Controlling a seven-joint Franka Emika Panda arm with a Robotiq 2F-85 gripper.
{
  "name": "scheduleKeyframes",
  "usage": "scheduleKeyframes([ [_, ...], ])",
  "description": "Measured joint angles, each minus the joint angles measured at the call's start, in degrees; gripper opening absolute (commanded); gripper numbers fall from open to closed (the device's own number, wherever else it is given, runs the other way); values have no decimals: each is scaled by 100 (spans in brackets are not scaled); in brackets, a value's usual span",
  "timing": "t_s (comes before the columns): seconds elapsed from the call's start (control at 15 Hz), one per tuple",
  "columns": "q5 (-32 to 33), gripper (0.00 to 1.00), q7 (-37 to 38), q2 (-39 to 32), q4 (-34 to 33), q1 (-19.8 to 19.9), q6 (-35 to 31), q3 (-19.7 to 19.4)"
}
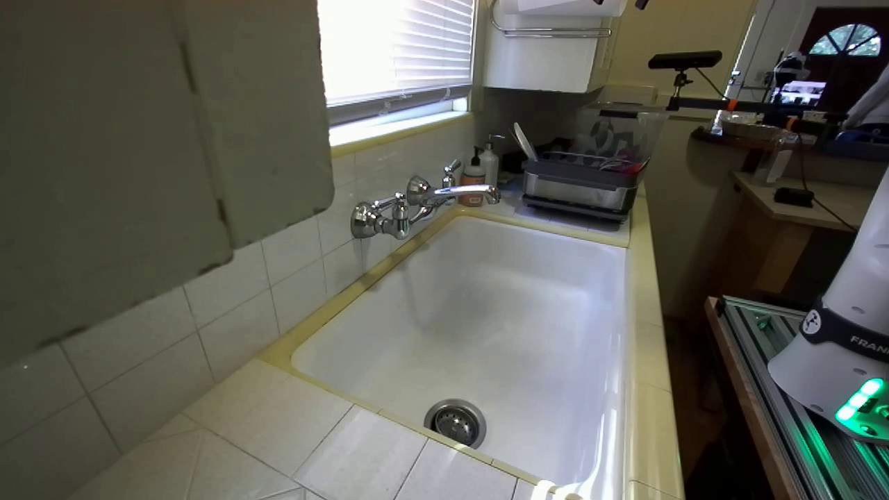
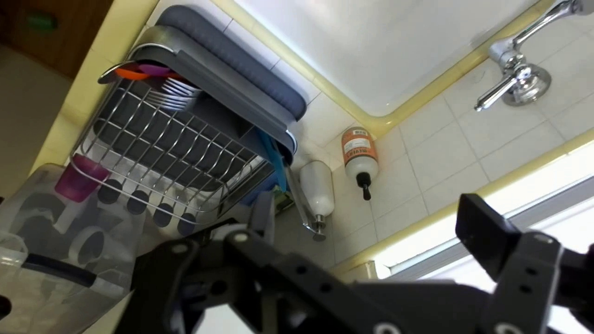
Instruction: Pull up the paper
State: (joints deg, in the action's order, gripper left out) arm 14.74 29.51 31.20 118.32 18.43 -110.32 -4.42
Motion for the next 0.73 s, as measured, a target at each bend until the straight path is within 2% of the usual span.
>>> scheduleKeyframes([
  [0.27,-359,100,-281,15,212,-172,-4,-46],
  [0.53,-786,100,-861,11,406,-382,-5,-183],
  [0.73,-896,100,-1130,10,499,-442,-5,-245],
])
